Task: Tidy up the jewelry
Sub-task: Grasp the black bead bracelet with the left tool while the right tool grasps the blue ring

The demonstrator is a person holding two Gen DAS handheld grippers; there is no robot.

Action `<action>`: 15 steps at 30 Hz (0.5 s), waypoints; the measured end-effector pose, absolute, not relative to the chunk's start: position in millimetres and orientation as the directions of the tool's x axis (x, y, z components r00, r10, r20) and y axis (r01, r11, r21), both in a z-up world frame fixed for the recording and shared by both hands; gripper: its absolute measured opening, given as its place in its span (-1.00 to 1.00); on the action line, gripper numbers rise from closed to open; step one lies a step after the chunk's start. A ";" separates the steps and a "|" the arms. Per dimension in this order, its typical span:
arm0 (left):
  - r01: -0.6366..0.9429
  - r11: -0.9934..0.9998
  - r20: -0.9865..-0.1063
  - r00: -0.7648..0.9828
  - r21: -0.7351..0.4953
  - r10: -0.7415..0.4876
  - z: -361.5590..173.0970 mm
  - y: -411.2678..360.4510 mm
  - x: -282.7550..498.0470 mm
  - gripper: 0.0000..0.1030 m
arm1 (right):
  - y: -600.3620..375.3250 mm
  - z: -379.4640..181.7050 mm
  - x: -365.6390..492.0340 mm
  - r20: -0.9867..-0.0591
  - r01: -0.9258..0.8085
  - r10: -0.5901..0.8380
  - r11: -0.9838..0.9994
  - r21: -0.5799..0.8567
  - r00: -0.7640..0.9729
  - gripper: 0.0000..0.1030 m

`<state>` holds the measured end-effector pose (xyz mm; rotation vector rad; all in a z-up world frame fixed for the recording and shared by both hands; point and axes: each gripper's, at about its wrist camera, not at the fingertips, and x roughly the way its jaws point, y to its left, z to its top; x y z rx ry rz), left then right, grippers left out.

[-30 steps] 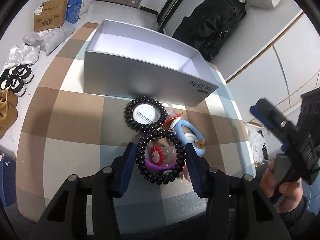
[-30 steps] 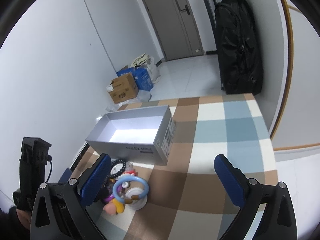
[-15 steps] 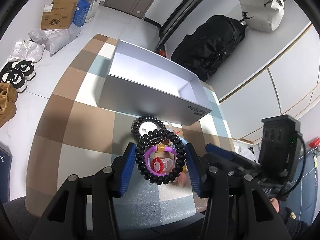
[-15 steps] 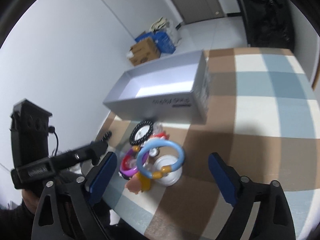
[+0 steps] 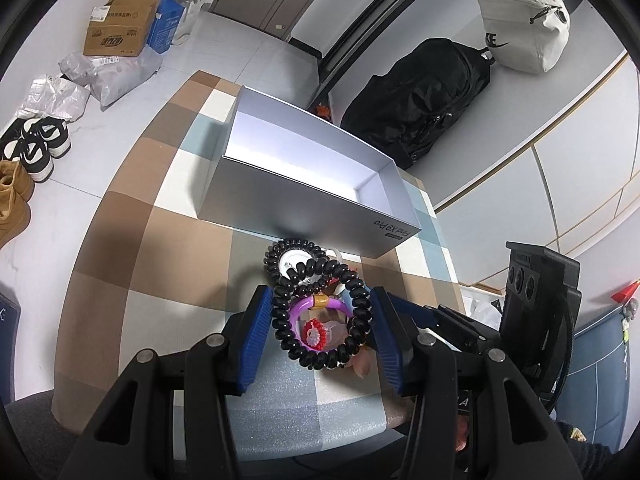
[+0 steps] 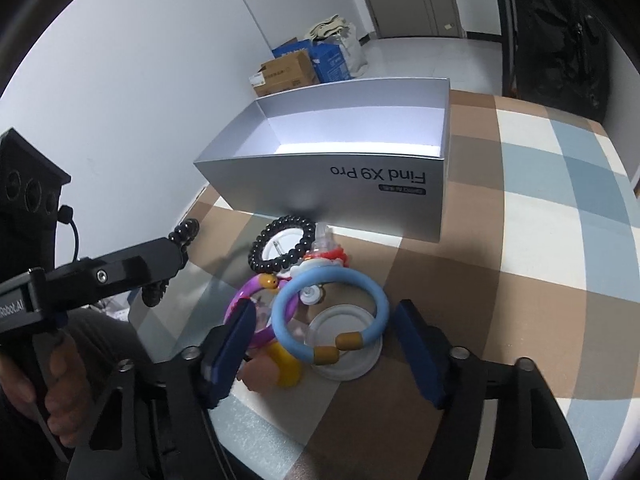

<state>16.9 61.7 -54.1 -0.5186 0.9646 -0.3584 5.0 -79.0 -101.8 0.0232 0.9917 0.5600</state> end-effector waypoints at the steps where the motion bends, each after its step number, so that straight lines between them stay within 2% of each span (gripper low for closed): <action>1: 0.061 0.822 -0.682 0.525 -0.566 -0.509 -54.1 61.6 17.1 -0.15 | -78.6 -101.7 5.2 -0.785 -0.436 0.454 0.860 0.264 0.421 0.18; 15: 0.077 0.843 -0.679 0.557 -0.532 -0.479 -47.1 54.6 15.7 -0.15 | -100.9 -86.2 2.0 -0.734 -0.400 0.523 0.842 0.363 0.434 0.16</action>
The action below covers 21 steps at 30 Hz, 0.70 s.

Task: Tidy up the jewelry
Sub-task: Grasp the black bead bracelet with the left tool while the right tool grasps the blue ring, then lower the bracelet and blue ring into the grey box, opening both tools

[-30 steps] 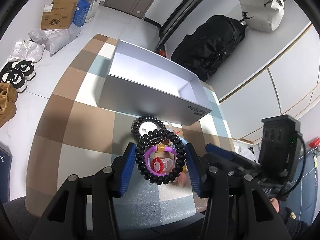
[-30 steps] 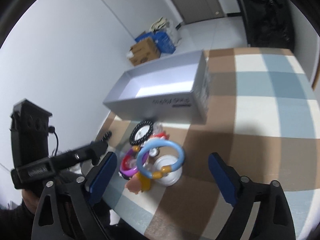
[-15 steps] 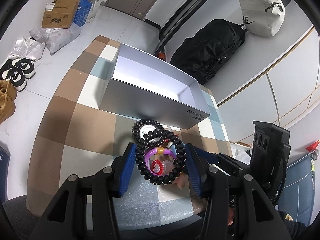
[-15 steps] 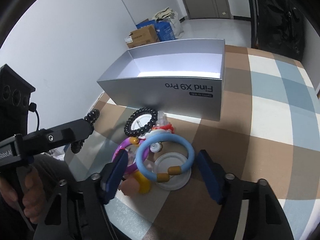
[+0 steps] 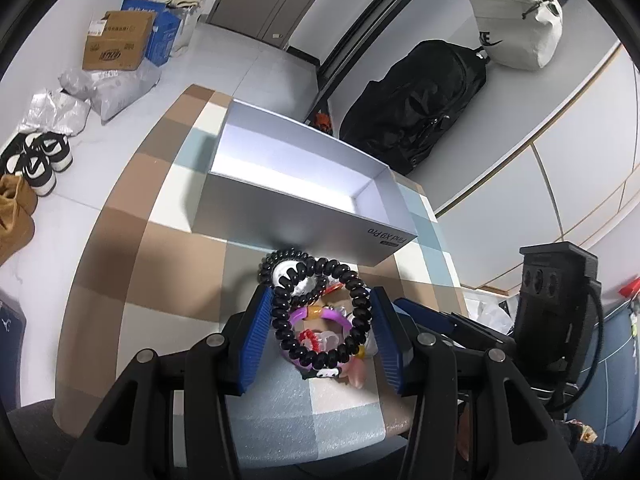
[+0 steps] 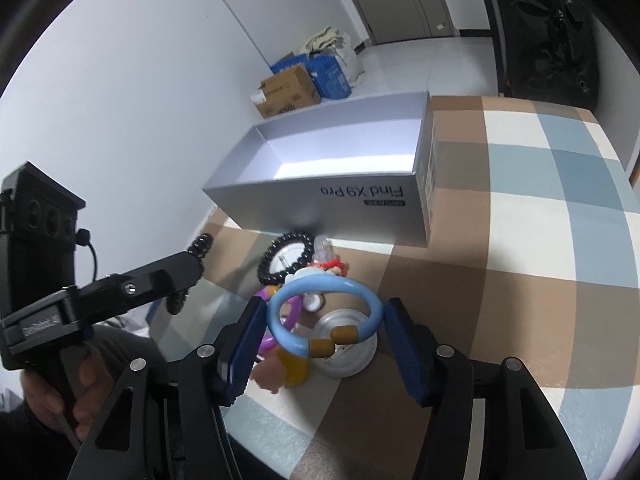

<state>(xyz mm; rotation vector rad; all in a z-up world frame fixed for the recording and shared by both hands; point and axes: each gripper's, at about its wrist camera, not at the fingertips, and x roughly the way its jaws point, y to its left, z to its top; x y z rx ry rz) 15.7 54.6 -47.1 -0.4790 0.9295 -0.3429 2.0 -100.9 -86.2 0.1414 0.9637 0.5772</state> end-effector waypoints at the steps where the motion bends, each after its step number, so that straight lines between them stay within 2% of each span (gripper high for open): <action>1: 0.076 0.845 -0.679 0.558 -0.530 -0.477 -46.9 53.6 16.3 -0.15 | -102.6 -84.8 1.3 -0.729 -0.398 0.527 0.840 0.369 0.437 0.16; 5: 0.074 0.857 -0.678 0.578 -0.510 -0.454 -40.9 52.3 17.0 -0.15 | -111.8 -76.8 -2.1 -0.700 -0.381 0.556 0.827 0.413 0.448 0.16; 14: 0.063 0.877 -0.659 0.636 -0.476 -0.403 -11.5 56.4 37.6 -0.15 | -121.1 -17.7 -3.5 -0.566 -0.449 0.627 0.779 0.438 0.536 0.16; 21: 0.071 0.902 -0.669 0.647 -0.425 -0.366 -1.7 50.9 77.2 -0.15 | -115.3 7.0 28.4 -0.542 -0.471 0.629 0.777 0.418 0.557 0.16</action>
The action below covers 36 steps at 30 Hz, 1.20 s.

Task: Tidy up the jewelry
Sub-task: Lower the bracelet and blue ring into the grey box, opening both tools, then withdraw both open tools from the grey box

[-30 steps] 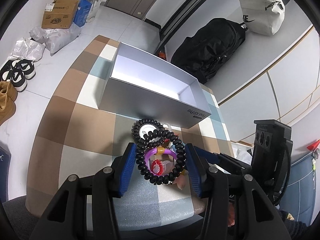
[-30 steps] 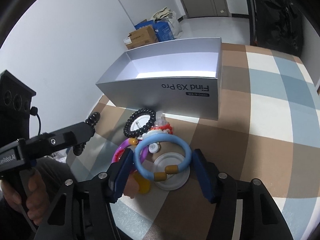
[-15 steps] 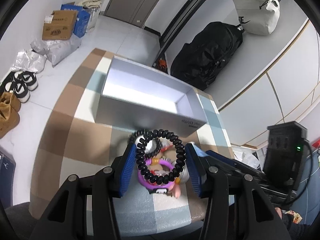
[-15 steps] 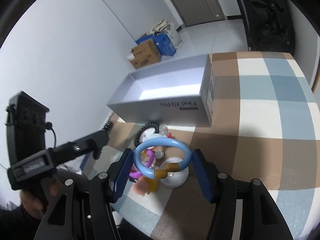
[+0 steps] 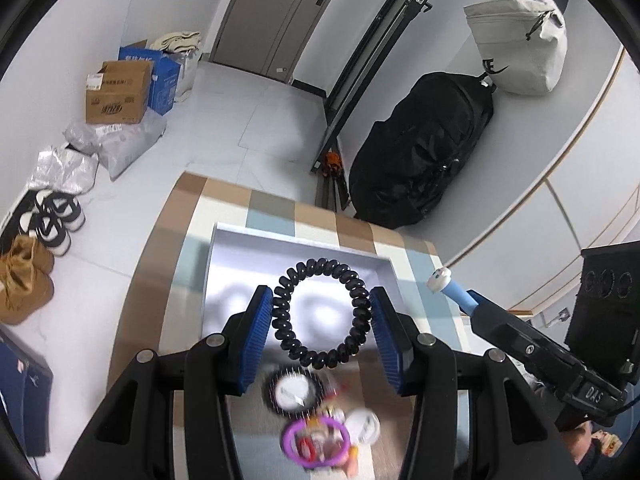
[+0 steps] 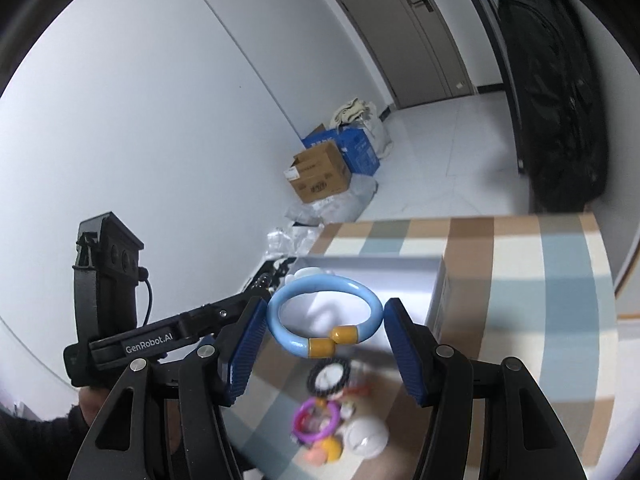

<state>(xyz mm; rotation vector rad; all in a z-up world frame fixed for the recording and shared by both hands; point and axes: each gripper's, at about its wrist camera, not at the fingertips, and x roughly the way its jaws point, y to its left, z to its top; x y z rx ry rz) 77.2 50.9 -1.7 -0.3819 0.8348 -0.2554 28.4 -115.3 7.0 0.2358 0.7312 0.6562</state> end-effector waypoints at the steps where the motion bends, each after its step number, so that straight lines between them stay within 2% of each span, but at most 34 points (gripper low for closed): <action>1: 0.071 0.908 -0.675 0.645 -0.414 -0.358 -3.0 49.3 82.5 -0.15 | -114.0 7.0 34.7 -0.546 -0.470 0.626 0.779 0.414 0.557 0.16; 10: 0.079 0.909 -0.722 0.581 -0.409 -0.376 -30.8 46.6 113.8 -0.15 | -105.7 -17.9 72.7 -0.602 -0.475 0.609 0.789 0.390 0.517 0.16; 16: 0.057 0.884 -0.735 0.534 -0.464 -0.419 -40.4 50.7 128.1 -0.15 | -105.1 -36.7 90.5 -0.626 -0.464 0.611 0.787 0.408 0.485 0.16; 23: 0.053 0.868 -0.714 0.545 -0.494 -0.440 -35.6 50.5 129.5 -0.15 | -109.6 -46.3 105.6 -0.624 -0.432 0.628 0.776 0.459 0.466 0.17; 26: 0.040 0.870 -0.726 0.534 -0.491 -0.433 -36.5 50.0 134.4 -0.08 | -111.6 -45.8 106.1 -0.610 -0.424 0.638 0.769 0.478 0.470 0.20; 28: 0.046 0.859 -0.714 0.534 -0.510 -0.453 -35.5 50.2 135.8 0.08 | -113.9 -45.9 107.1 -0.601 -0.415 0.647 0.762 0.496 0.469 0.31; 29: 0.044 0.854 -0.709 0.537 -0.519 -0.458 -35.4 50.4 136.1 0.27 | -116.4 -45.9 107.7 -0.591 -0.410 0.655 0.756 0.510 0.471 0.39; 30: 0.040 0.851 -0.703 0.544 -0.524 -0.458 -35.0 51.4 135.6 0.37 | -119.5 -45.0 107.3 -0.577 -0.407 0.665 0.747 0.526 0.475 0.42; 33: 0.054 0.852 -0.688 0.564 -0.521 -0.456 -31.8 50.8 132.9 0.39 | -129.1 -38.3 104.1 -0.552 -0.395 0.673 0.738 0.547 0.493 0.54; 36: 0.068 0.876 -0.695 0.581 -0.477 -0.424 -28.2 47.3 129.3 0.39 | -139.9 -31.2 97.5 -0.518 -0.388 0.675 0.732 0.560 0.525 0.73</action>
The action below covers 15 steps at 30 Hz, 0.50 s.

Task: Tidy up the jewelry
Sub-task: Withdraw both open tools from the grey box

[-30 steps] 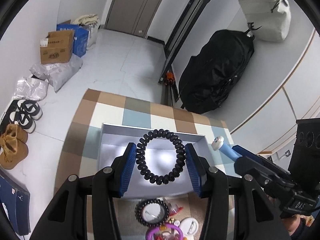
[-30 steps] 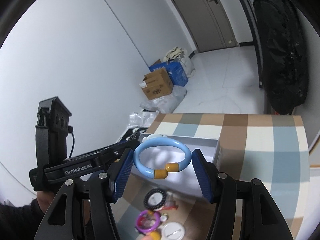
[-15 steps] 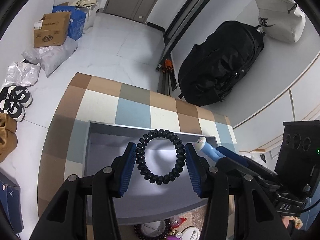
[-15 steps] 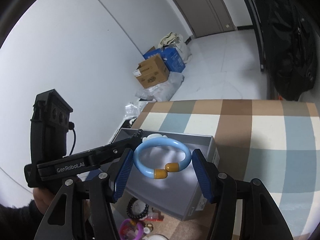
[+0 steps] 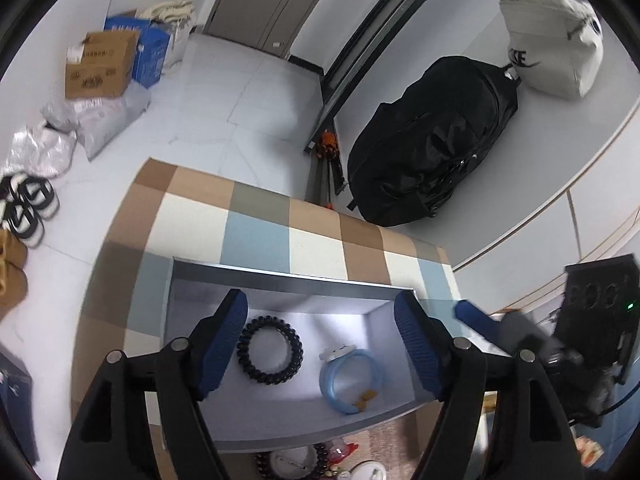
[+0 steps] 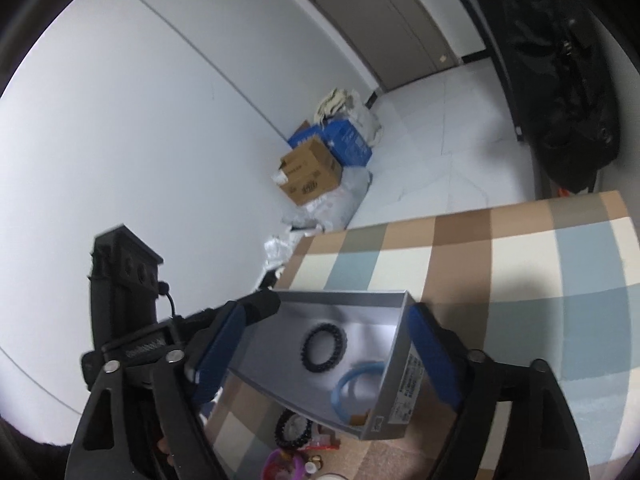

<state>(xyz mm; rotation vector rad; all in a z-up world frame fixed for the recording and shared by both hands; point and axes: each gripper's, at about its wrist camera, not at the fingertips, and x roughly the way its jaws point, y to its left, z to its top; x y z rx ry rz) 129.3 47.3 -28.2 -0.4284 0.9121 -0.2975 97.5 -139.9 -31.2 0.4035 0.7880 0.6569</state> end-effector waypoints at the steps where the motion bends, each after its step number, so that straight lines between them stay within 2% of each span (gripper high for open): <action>1: 0.070 0.883 -0.696 0.588 -0.464 -0.413 -27.0 46.6 127.5 0.39 | -143.0 -29.1 94.9 -0.509 -0.386 0.675 0.731 0.563 0.534 0.77; 5: 0.083 0.917 -0.694 0.628 -0.390 -0.352 -18.4 41.9 115.3 0.40 | -148.3 -22.6 86.4 -0.503 -0.388 0.666 0.738 0.553 0.551 0.83; 9: 0.061 0.948 -0.678 0.684 -0.313 -0.268 -10.0 40.7 98.2 0.64 | -150.6 -18.5 76.6 -0.504 -0.390 0.649 0.754 0.529 0.570 0.94; 15: 0.031 0.966 -0.656 0.729 -0.257 -0.198 -3.6 38.0 74.1 0.66 | -152.7 -15.5 56.9 -0.517 -0.387 0.592 0.802 0.455 0.619 1.00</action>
